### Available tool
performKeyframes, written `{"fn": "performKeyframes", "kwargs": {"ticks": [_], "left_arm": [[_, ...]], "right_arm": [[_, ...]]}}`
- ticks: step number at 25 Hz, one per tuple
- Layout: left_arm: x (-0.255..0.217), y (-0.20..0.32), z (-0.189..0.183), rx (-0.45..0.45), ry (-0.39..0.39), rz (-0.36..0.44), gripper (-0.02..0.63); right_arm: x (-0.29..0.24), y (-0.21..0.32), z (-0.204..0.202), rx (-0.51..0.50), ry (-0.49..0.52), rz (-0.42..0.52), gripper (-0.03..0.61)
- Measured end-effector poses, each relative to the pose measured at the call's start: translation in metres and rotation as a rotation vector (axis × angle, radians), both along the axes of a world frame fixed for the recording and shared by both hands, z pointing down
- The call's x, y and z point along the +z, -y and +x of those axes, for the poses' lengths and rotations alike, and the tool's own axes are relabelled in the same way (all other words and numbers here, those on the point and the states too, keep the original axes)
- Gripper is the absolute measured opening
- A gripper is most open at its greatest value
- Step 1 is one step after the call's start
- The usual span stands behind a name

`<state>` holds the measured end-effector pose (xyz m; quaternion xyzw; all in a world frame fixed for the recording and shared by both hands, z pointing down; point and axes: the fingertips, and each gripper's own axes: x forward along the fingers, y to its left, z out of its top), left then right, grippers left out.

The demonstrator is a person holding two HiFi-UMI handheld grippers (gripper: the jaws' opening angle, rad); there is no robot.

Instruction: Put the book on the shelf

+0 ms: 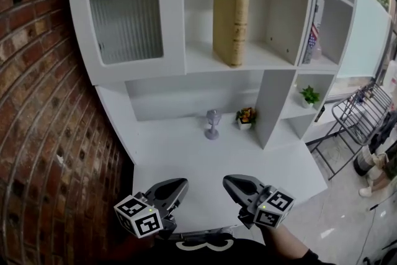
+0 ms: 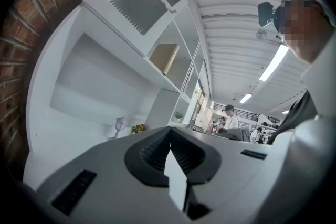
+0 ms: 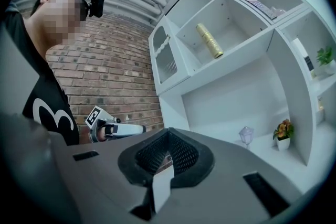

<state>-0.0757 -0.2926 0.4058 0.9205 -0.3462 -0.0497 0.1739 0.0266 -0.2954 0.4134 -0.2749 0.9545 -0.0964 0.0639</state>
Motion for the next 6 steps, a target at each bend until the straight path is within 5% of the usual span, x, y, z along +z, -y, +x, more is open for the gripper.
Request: {"fn": "performKeyframes", "kwargs": {"ticks": [6], "left_arm": [[0.0044, 0.0093, -0.0033, -0.011, 0.002, -0.015, 0.003]], "right_arm": [[0.0034, 0.0083, -0.0060, -0.014, -0.010, -0.006, 0.011]]}}
